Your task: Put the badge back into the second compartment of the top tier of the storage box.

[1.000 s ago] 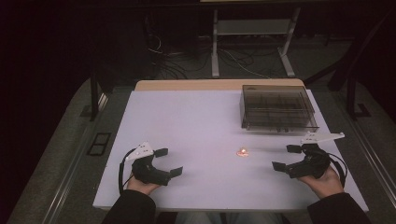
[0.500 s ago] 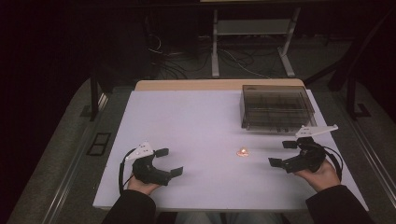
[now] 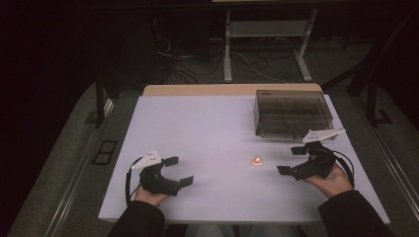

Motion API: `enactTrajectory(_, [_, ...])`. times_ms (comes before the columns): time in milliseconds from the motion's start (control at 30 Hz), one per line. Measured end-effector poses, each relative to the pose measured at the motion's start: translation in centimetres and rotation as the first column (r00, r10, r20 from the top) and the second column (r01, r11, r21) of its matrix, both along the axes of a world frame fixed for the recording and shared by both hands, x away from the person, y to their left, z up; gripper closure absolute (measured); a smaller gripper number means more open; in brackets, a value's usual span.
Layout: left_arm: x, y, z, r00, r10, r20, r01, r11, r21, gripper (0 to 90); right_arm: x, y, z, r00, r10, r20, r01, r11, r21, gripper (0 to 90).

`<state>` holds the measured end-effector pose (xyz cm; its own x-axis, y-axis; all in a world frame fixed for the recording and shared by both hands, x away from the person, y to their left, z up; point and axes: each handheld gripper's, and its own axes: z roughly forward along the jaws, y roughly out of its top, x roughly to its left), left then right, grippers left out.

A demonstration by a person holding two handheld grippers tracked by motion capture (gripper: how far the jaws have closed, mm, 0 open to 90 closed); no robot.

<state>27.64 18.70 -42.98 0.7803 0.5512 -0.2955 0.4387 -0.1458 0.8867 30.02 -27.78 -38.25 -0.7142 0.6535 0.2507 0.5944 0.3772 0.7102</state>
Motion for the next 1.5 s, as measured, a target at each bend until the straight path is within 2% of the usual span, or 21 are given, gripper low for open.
enactTrajectory(733, [0.0, -0.1, -0.1, 1.0000, -0.008, -0.001, 0.008, 1.0000, -0.002, 0.0, 1.5, 1.8, -0.9, 0.9995, 0.028, -0.014, -0.028, 1.000, -0.013, 0.4])
enactTrajectory(1200, [0.0, -0.1, -0.1, 0.9999, -0.010, 0.001, 0.010, 0.9999, -0.007, 0.0, 2.5, 3.2, -2.2, 0.9979, 0.052, -0.037, -0.054, 0.998, -0.033, 0.4])
enactTrajectory(1500, [0.1, -0.2, -0.1, 0.9999, -0.015, -0.003, 0.015, 0.9999, -0.007, 0.0, 3.0, 4.0, -2.9, 0.9965, 0.069, -0.049, -0.070, 0.997, -0.025, 0.4])
